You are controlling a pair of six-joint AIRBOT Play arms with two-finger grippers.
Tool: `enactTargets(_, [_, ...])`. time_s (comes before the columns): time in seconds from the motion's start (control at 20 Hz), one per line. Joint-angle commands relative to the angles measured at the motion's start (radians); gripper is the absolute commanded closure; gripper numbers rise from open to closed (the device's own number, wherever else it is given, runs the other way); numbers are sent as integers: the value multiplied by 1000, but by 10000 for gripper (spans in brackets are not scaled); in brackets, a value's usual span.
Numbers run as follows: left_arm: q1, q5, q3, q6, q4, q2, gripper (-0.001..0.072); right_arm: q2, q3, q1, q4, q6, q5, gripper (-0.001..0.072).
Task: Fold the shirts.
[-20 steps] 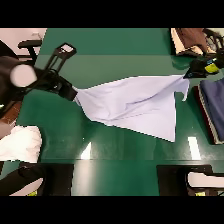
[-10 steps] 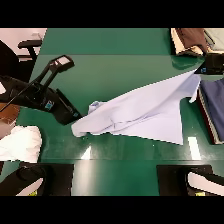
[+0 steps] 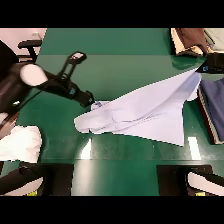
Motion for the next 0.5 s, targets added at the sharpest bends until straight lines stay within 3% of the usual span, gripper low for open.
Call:
enactTargets(0.0, [69, 128, 0, -55, -35, -194, 41, 1, 0, 0, 0, 2, -10, 700])
enactTargets(0.2, [104, 171, 0, 91, -297, -299, 41, -2, 0, 0, 0, 2, -10, 700])
enactTargets(0.45, [59, 200, 0, 106, -346, -351, 41, -4, 0, 0, 0, 2, -11, 700])
